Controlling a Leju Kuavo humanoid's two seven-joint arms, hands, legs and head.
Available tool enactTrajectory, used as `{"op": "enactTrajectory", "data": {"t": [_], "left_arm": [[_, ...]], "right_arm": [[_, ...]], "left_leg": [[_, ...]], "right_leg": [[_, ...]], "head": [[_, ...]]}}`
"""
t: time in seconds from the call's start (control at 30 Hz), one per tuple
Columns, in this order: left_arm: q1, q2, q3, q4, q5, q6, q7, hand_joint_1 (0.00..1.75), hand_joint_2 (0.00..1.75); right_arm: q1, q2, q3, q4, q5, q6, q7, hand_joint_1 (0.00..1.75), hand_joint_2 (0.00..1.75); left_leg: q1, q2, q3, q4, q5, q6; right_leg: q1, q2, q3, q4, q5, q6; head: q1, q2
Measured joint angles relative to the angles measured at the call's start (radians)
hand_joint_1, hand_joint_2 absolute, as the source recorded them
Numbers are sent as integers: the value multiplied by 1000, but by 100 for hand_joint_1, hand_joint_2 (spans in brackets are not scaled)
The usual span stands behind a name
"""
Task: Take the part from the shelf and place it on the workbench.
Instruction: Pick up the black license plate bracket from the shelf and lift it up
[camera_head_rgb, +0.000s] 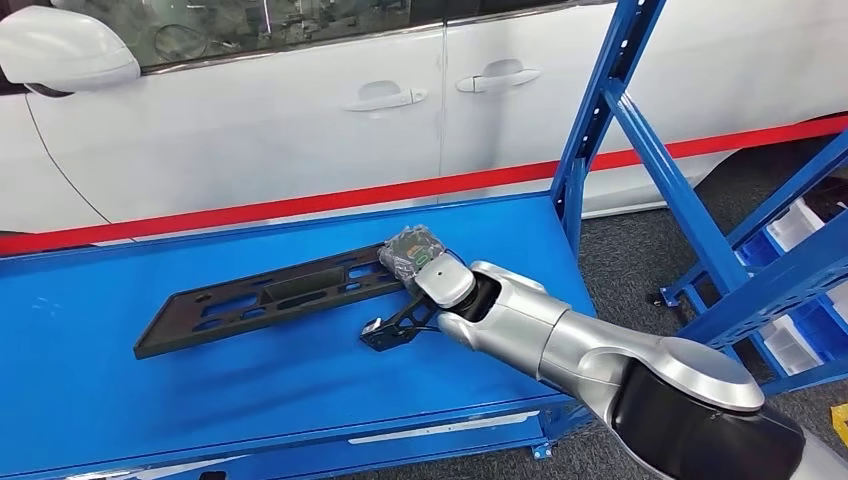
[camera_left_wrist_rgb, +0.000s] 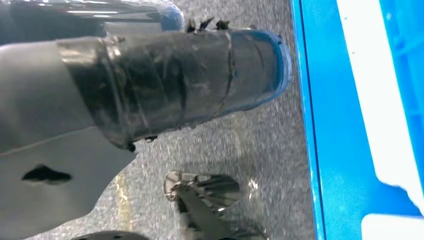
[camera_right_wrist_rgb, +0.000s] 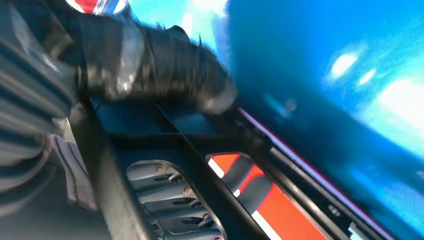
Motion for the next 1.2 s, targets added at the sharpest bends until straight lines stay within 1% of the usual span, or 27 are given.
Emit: {"op": "enactTrajectory", "data": {"t": [0.03,0.07,0.1,0.13,0.17,0.2,0.23,0.27,0.33,0.37,0.43,0.47,0.5,0.53,0.57,0.63,0.67,0.7,0.8,0.83,0.9,0.97,1.0,1.03,1.07,1.13,1.2], "left_arm": [[2,0,0,0,3,-9,-4,0,0],[4,0,0,0,6,-19,-8,0,0],[5,1,0,0,9,-28,-13,0,44],[4,1,0,0,10,-36,-18,0,87],[3,2,0,0,11,-43,-24,0,131],[2,2,0,0,11,-51,-30,0,175],[2,2,0,0,11,-58,-37,0,175],[3,2,0,0,11,-65,-42,0,175],[3,2,0,0,10,-73,-47,0,175],[2,2,0,0,9,-75,-48,0,175],[1,2,0,0,8,-77,-48,0,175],[1,2,0,0,8,-77,-48,0,175],[2,3,0,0,8,-77,-48,0,175],[2,3,0,0,8,-77,-48,0,175],[2,3,0,0,8,-77,-48,0,175],[1,4,0,0,8,-77,-48,0,175],[1,4,0,0,7,-78,-49,0,175],[1,4,0,0,7,-78,-49,0,175],[2,4,0,0,10,-85,-48,0,175],[2,4,0,0,13,-90,-48,0,175],[2,4,0,0,21,-96,-48,0,175],[2,4,1,0,29,-85,-50,0,175],[2,4,1,0,32,-72,-50,0,175],[3,4,1,0,35,-57,-47,0,175],[4,4,1,0,38,-41,-41,0,175],[4,4,1,0,48,-12,-27,0,175],[2,4,2,0,59,3,-14,0,175]], "right_arm": [[0,0,0,0,0,-1,0,175,175],[-1,1,0,-1,2,-2,0,175,175],[-3,1,0,-1,5,-2,0,175,175],[-5,1,0,-1,11,-2,1,175,175],[-9,1,0,-1,18,-2,1,175,175],[-13,1,0,-2,26,-2,2,175,175],[-16,1,0,-3,33,-1,2,175,175],[-17,1,0,-5,38,-2,2,175,175],[-19,0,0,-8,42,-2,2,175,175],[-19,0,0,-9,43,-3,2,175,175],[-18,-1,1,-10,44,-3,2,175,175],[-16,-1,1,-10,44,-4,2,175,175],[-15,-1,1,-11,45,-4,2,175,175],[-14,-1,1,-12,45,-4,2,175,175],[-14,-1,1,-13,45,-4,2,175,175],[-16,-1,1,-16,45,-4,2,175,175],[-17,-1,1,-18,45,-4,1,175,175],[-17,-1,1,-20,45,-5,1,175,175],[-18,-1,1,-26,46,-9,1,175,175],[-18,-1,1,-28,45,-12,1,175,175],[-18,-1,1,-34,36,-21,1,175,175],[-15,-2,1,-44,13,-33,7,175,175],[-14,-4,1,-51,-4,-40,12,175,175],[-13,-6,0,-61,-24,-47,18,175,175],[-13,-8,-3,-74,-50,-58,25,175,175],[-13,-13,-14,-110,-120,-98,38,175,175],[-12,-17,-33,-155,-200,-163,49,175,175]], "left_leg": [[0,0,-6,-16,25,-1],[0,0,7,-67,69,-1],[0,0,28,-132,113,1],[-2,1,46,-189,135,3],[-4,1,58,-227,144,8],[-6,1,63,-241,144,13],[-9,1,65,-243,141,19],[-6,1,68,-244,153,25],[-2,3,72,-251,168,37],[0,4,73,-254,171,42],[-1,5,71,-254,173,46],[-1,6,70,-254,172,47],[-1,6,69,-253,172,47],[-2,5,70,-253,172,46],[-2,5,70,-252,171,46],[-4,2,70,-248,169,42],[-5,1,68,-246,167,38],[-6,0,67,-244,167,33],[-6,-1,65,-247,168,18],[-6,-1,59,-234,157,12],[-3,-1,21,-151,106,1],[0,0,-38,-23,50,-7],[0,0,-58,19,41,-10],[1,0,-61,23,51,-11],[1,0,-45,-12,79,-10],[0,0,22,-150,144,-6],[-4,-1,64,-236,167,4]], "right_leg": [[0,1,6,2,-5,1],[0,1,13,5,-11,2],[0,1,20,8,-17,4],[1,2,24,12,-21,8],[2,2,24,15,-25,12],[4,3,23,17,-28,17],[5,3,22,18,-30,23],[6,3,21,19,-32,29],[6,2,11,45,-54,39],[5,1,-6,85,-80,44],[2,0,-63,214,-148,49],[1,0,-90,273,-171,50],[1,0,-105,305,-176,51],[1,-1,-100,296,-162,50],[0,-1,-76,246,-132,48],[1,-2,-3,103,-72,40],[2,-2,22,52,-57,36],[4,-2,35,26,-52,33],[4,-4,38,14,-45,19],[1,-5,40,9,-41,14],[-3,-7,43,2,-36,6],[-3,-7,41,2,-36,4],[-3,-7,41,3,-36,3],[-3,-5,41,5,-37,3],[-3,-4,41,7,-38,4],[-1,-1,40,12,-43,9],[2,2,35,17,-46,17]], "head": [[0,0],[0,0],[0,0],[0,0],[0,0],[0,0],[0,0],[0,0],[2,0],[4,0],[8,0],[8,0],[8,0],[8,0],[8,0],[8,0],[8,0],[7,0],[6,0],[5,0],[3,0],[2,0],[2,0],[2,0],[2,0],[2,0],[2,0]]}}
